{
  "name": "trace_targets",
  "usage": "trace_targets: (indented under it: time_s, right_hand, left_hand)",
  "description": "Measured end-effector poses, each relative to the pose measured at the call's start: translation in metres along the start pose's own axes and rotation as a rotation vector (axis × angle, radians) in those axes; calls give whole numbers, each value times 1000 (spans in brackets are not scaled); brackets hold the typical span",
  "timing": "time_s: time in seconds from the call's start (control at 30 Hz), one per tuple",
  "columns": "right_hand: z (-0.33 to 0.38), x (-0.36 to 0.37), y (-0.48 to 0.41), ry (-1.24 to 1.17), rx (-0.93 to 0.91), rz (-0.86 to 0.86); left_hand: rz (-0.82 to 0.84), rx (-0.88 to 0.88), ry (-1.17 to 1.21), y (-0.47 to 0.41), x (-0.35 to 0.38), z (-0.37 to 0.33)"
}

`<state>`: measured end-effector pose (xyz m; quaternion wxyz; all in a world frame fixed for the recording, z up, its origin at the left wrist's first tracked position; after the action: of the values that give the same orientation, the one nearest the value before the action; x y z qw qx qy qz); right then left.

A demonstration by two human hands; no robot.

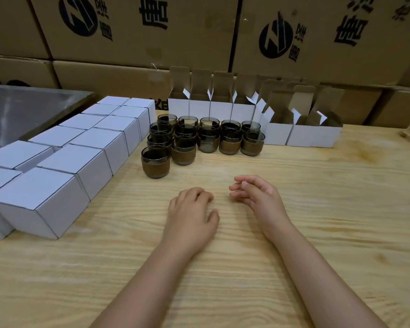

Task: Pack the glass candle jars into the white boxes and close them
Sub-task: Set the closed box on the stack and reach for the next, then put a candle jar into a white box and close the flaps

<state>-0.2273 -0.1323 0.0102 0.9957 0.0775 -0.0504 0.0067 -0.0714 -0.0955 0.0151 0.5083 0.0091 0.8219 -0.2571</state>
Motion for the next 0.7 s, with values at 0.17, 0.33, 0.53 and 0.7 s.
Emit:
trace_targets:
  time_s: [0.17,0.33,0.53,0.7]
  right_hand:
    - [26,-54,-53,163,-14,-345]
    - [88,-98,-119,799,-80,-539]
    - [114,-104,-175,1021,-71,-510]
    - [116,-103,-194,1220,30,-459]
  left_hand:
    - [-15,28,-3,1,0,-2]
    - [-14,29,-4,2,1,-1]
    - [-14,31,-17,1,1,0]
    - [-1,26,-10,0,1,0]
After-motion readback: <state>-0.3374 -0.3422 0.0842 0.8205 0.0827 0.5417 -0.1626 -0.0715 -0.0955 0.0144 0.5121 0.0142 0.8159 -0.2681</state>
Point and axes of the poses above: each hand's wrist, its own y-axis away from the middle knuckle, its own x-axis out of the palm, z = x × y, the point moved 9 cm from there along -y, towards the middle knuckle, and after that the axes turned 13 degrees about x, right-handed, at the moved point
